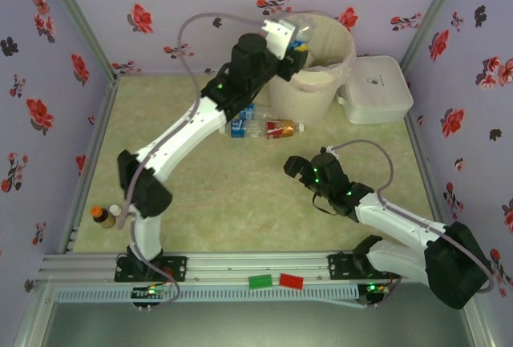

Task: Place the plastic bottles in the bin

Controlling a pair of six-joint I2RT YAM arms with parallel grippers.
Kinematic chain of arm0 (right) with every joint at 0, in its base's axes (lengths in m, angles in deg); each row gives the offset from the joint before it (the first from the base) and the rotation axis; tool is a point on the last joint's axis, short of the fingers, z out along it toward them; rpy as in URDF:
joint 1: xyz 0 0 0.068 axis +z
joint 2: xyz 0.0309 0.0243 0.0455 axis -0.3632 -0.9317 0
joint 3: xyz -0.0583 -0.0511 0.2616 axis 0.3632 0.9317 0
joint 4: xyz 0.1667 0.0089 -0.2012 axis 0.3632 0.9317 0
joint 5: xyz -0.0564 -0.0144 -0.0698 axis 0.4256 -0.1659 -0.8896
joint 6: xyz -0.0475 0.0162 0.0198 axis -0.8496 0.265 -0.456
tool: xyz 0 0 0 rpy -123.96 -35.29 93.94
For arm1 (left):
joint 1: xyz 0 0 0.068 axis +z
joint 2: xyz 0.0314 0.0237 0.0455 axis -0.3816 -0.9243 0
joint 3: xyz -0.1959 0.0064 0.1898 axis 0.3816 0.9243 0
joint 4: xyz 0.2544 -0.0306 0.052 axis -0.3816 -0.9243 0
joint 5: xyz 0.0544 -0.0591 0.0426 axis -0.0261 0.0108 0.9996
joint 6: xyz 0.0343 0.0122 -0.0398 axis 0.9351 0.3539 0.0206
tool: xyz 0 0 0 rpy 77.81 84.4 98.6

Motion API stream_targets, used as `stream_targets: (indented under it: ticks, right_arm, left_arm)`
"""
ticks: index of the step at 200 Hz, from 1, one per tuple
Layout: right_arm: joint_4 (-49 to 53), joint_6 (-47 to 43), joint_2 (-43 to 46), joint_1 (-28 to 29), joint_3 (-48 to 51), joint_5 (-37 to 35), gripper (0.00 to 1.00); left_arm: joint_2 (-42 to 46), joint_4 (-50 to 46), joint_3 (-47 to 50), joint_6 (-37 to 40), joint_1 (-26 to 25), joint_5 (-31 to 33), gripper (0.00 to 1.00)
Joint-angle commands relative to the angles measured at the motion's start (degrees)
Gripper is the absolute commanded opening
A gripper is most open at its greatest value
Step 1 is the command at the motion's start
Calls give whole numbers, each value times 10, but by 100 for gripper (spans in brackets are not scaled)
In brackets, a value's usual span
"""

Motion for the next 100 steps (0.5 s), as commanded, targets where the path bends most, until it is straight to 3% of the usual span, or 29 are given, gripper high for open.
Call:
stream_targets:
  ticks: [1, 16, 27, 68, 100]
  right_arm:
    - [2, 5, 31, 6, 10, -31, 100]
    - [7, 5, 53, 7, 17, -41, 100]
    - [12, 6, 71, 7, 22, -49, 100]
    - [48, 7, 143, 7, 37, -75, 100]
    - [86, 7, 195, 7, 40, -84, 100]
  left_arm:
    - [-106, -71, -174, 34, 12, -23, 41]
    - [-190, -100, -313, 33, 20, -29, 40]
    - [-224, -85, -359, 27, 25, -29, 38]
    - [-199, 197, -171, 1, 37, -29, 37]
    - [-259, 202, -231, -57, 45, -36, 37]
